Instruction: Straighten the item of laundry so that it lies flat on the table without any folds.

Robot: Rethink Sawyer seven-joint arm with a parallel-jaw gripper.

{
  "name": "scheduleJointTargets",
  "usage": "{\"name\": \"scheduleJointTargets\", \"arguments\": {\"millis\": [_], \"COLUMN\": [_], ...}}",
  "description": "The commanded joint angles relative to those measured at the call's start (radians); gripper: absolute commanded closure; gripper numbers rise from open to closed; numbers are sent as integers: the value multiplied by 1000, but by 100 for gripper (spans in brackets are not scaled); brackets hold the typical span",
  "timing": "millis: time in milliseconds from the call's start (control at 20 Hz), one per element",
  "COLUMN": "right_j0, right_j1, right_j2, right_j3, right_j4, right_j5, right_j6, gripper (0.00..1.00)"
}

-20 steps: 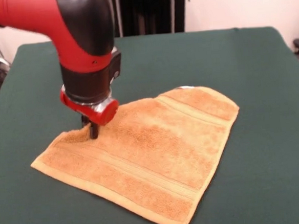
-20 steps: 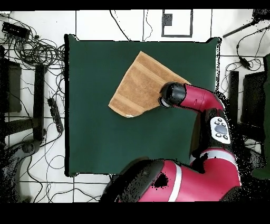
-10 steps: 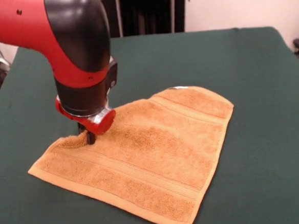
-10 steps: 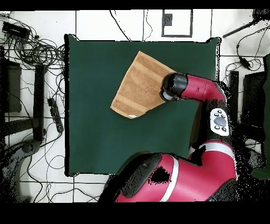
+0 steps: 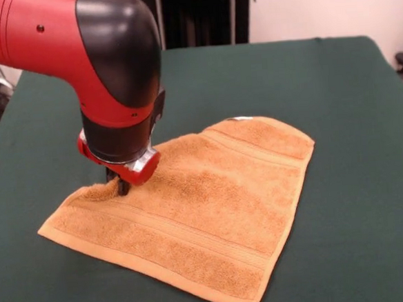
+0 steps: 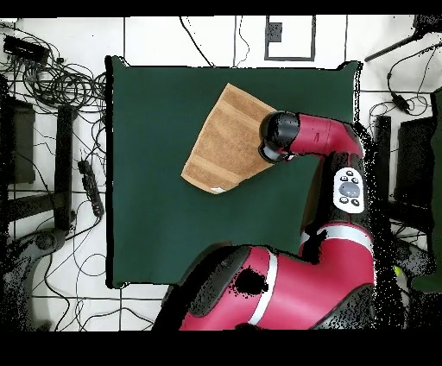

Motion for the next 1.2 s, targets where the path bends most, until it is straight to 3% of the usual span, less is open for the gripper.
{"name": "scheduleJointTargets", "arguments": {"millis": [50, 300, 750, 800, 1200], "right_j0": [31, 24, 59, 63, 117], "right_j1": [173, 174, 291, 271, 308], "right_j2": [117, 123, 70, 60, -13], "right_j3": [32, 32, -172, -140, -176], "right_j4": [-60, -49, -26, -25, -48], "right_j5": [-221, -257, -206, -217, -266], "right_j6": [-33, -6, 141, 163, 227], "gripper": [100, 100, 100, 100, 100]}}
